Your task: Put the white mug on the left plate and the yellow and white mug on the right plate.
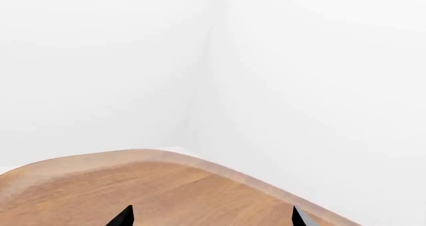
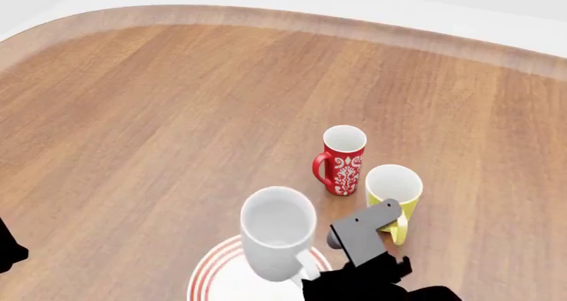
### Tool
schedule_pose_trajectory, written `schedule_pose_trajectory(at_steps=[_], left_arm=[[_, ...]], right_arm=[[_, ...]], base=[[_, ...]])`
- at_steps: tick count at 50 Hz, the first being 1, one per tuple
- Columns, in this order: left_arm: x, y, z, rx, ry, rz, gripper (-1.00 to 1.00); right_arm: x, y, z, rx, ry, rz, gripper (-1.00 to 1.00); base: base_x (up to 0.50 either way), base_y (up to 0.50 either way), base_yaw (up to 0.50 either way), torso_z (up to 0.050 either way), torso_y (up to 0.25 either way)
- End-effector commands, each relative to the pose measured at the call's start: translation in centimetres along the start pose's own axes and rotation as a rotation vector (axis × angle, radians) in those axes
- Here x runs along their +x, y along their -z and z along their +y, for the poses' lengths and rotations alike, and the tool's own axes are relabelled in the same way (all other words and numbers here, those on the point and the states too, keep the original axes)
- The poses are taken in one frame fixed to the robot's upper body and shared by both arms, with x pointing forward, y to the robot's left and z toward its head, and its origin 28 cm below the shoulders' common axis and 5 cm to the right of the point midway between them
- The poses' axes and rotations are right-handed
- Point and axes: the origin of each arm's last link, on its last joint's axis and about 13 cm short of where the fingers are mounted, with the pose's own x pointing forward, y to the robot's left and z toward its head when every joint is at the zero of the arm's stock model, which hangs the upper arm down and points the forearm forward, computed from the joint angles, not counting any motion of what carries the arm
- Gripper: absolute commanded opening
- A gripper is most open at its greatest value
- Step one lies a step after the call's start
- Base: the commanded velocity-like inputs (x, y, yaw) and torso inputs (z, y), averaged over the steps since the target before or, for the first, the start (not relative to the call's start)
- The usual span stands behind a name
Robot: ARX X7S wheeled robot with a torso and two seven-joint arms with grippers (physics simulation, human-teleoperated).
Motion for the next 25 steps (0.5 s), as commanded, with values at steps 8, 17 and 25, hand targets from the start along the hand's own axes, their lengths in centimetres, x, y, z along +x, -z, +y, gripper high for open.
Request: schedule_pose_trajectory(at_steps=[8,17,25], left_arm=[[-0.1,-0.1,0.1,-0.006,-0.004,0.0,1.0],[-0.2,-0.2,0.1,-0.008,-0.006,-0.001,1.0],[-0.2,-0.3,0.1,-0.01,-0.009,-0.002,1.0]], right_arm=[[1.1,-0.1,-0.3,0.015,-0.02,0.056,-1.0],[1.7,0.2,0.1,-0.003,-0.067,0.085,-1.0],[2.2,0.3,0.2,-0.007,-0.082,0.099,-1.0]], base=[[0.0,0.0,0.0,0.0,0.0],[0.0,0.0,0.0,0.0,0.0],[0.0,0.0,0.0,0.0,0.001]])
